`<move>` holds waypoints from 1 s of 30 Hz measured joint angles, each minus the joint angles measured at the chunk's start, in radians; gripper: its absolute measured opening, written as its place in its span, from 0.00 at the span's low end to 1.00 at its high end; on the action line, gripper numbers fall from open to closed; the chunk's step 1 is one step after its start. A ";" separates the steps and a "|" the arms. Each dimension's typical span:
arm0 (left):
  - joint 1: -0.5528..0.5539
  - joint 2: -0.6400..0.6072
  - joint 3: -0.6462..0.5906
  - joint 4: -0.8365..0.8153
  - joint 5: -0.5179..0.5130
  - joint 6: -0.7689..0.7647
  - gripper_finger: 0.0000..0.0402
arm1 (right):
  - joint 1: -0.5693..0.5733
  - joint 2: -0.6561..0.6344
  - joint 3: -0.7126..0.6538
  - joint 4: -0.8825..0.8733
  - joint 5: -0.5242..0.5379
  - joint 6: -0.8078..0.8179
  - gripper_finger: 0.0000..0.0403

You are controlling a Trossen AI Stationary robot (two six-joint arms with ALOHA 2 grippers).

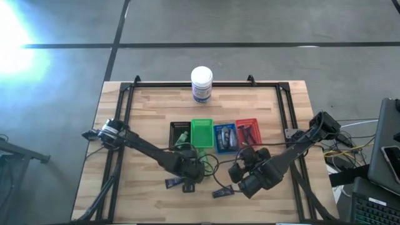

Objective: Pick & Place Travel size toiletries
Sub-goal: Put the shampoo into the black basket

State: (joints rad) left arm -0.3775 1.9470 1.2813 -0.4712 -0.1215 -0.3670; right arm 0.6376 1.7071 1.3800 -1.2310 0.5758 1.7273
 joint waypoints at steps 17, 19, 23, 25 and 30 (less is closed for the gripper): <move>-0.052 -0.465 -0.131 -0.155 -0.464 -1.010 0.39 | 0.046 -0.061 0.000 -0.124 0.057 0.118 0.77; -0.019 -0.512 -0.192 -0.157 -0.505 -1.120 0.38 | 0.045 -0.061 0.000 -0.126 0.056 0.118 0.78; 0.081 -0.580 -0.316 -0.151 -0.463 -1.204 0.37 | 0.045 -0.060 0.000 -0.125 0.056 0.110 0.80; 0.134 -0.591 -0.366 -0.149 -0.405 -1.206 0.37 | 0.045 -0.060 0.000 -0.124 0.056 0.109 0.82; 0.220 -0.591 -0.425 -0.117 -0.307 -1.145 0.40 | 0.045 -0.059 0.000 -0.122 0.056 0.107 0.83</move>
State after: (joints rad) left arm -0.1575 1.3561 0.8559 -0.5881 -0.4287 -1.5119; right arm 0.6827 1.6478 1.3800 -1.3531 0.6323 1.8343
